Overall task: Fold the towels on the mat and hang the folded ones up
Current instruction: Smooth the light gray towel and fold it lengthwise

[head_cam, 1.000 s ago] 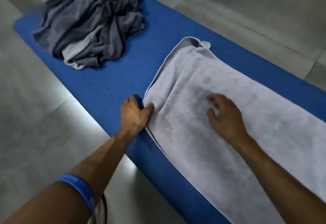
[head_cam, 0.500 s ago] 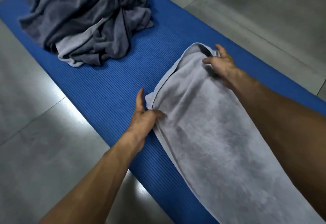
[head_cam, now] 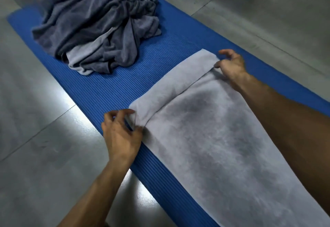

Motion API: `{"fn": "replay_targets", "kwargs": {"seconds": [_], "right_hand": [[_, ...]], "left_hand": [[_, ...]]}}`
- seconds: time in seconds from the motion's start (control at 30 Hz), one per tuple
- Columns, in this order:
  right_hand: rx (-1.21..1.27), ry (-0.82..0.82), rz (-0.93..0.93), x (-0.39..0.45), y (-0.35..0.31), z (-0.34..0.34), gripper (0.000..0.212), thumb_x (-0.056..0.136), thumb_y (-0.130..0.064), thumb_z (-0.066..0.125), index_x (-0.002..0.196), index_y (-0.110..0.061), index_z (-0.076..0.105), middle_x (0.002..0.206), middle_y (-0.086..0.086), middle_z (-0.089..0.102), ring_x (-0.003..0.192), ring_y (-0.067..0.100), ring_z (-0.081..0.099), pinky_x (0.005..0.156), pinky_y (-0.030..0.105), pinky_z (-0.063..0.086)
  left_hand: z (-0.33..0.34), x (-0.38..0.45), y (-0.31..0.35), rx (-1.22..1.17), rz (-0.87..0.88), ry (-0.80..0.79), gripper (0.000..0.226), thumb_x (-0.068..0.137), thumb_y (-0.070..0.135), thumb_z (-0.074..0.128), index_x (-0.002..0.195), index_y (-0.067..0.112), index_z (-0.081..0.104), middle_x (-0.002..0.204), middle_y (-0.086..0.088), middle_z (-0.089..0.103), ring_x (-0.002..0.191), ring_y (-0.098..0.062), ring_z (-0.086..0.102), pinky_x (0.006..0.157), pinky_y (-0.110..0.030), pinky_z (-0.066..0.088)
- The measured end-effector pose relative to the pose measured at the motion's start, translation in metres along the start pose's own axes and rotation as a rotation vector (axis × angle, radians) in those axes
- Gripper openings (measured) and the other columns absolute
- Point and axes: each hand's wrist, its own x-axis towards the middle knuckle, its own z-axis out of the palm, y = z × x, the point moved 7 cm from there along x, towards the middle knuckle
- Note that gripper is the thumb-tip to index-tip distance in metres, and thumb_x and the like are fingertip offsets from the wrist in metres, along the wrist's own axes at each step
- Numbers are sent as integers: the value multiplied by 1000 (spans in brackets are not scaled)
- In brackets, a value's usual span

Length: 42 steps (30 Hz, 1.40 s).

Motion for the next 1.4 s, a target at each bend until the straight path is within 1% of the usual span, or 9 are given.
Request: {"fn": "replay_targets", "kwargs": {"seconds": [0.27, 0.43, 0.63, 0.8, 0.93, 1.1, 1.2, 1.3, 1.4], "right_hand": [[-232, -184, 78, -1, 2, 32, 9, 71, -19, 71, 79, -15, 72, 84, 2, 72, 68, 17, 63, 68, 31, 58], [-503, -226, 72, 8, 3, 35, 51, 70, -32, 68, 117, -10, 63, 143, 8, 46, 122, 31, 52, 102, 40, 46], [-420, -230, 68, 17, -1, 23, 35, 79, -5, 62, 113, -7, 64, 117, 8, 63, 106, 26, 62, 87, 35, 51], [-407, -234, -84, 13, 1, 22, 66, 88, 3, 45, 150, -13, 32, 162, -3, 14, 148, 15, 16, 120, 25, 13], [-600, 82, -428, -32, -12, 23, 42, 89, -12, 53, 131, -18, 52, 139, 6, 43, 125, 31, 44, 103, 42, 37], [-994, -327, -349, -49, 48, 62, 66, 95, -62, 29, 153, -37, 10, 163, -8, -1, 150, 28, 0, 117, 55, 6], [-976, -367, -345, -49, 50, 58, 71, 94, -65, 29, 154, -36, 6, 164, -6, -6, 150, 27, -6, 118, 52, -1], [-897, -109, -485, -76, 26, 40, 57, 96, -46, 42, 147, -23, 34, 157, 8, 28, 143, 33, 25, 116, 47, 19], [-858, 76, -573, -136, 22, 30, 34, 81, -29, 57, 113, -18, 59, 115, 8, 57, 101, 31, 55, 88, 44, 43]], "left_hand": [[23, -7, 1, 469, 241, -187, 44, 78, 35, 67, 118, 19, 55, 126, -6, 47, 111, -33, 43, 85, -49, 42], [25, 3, -13, 448, 152, -284, 37, 85, 45, 55, 114, 22, 58, 134, -4, 42, 122, -30, 39, 95, -47, 41], [16, 26, -25, 276, 136, -260, 9, 80, 14, 70, 86, 20, 69, 117, -5, 57, 115, -29, 48, 92, -25, 28], [16, 17, -5, 539, 250, -221, 34, 76, 30, 74, 107, 20, 64, 132, -10, 48, 118, -35, 43, 90, -46, 39], [44, -18, 20, 544, 563, -466, 60, 90, 58, 32, 144, 32, 35, 157, -5, 23, 142, -29, 26, 111, -48, 27], [60, -32, -4, 733, 350, -629, 81, 70, 69, -11, 147, 46, -15, 157, 4, -27, 146, -28, -21, 116, -51, -7], [57, -27, 2, 737, 393, -600, 77, 77, 70, -5, 149, 44, 5, 162, -3, -1, 148, -33, 3, 117, -52, 5], [41, -3, 13, 447, 449, -425, 62, 91, 65, 14, 132, 32, 46, 131, -5, 51, 115, -34, 52, 99, -52, 41], [30, 28, 18, 401, 425, -267, 52, 82, 48, 42, 123, 21, 56, 115, -15, 54, 95, -42, 53, 80, -51, 47]]}}
